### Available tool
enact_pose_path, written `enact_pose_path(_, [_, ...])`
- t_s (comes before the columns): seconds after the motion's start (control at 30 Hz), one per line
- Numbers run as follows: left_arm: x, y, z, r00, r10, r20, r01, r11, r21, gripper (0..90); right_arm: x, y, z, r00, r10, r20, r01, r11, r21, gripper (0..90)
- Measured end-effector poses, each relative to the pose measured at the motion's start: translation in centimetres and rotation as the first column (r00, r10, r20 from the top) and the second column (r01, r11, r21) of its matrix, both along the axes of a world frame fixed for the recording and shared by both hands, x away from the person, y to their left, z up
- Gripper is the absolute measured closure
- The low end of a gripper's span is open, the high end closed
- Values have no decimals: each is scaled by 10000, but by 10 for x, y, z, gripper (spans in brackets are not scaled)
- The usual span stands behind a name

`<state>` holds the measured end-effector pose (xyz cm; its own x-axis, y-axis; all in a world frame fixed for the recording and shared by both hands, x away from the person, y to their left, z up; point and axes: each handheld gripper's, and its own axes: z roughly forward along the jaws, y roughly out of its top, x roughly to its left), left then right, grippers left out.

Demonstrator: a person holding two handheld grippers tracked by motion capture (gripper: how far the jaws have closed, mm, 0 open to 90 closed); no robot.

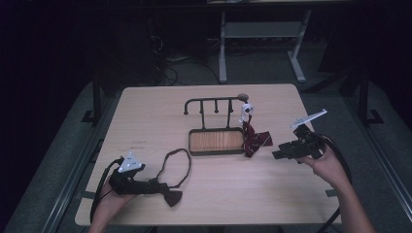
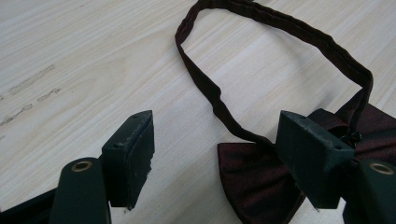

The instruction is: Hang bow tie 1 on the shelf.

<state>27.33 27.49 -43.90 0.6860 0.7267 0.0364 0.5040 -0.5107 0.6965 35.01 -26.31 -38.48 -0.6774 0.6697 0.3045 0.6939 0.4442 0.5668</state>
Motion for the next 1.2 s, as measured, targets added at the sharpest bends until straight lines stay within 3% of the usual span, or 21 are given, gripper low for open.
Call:
enact_pose_path(0.6, [2,-2,7,9999,-35,95,36,9999,-102,288,-16,-4,-17,9998,-171,-56,172,9996,205,467])
enact_pose_path(1.2, [20,-15,19,9990,-446,-17,446,9990,32,300,-32,-8,-31,9990,-419,149,412,9980,489,466])
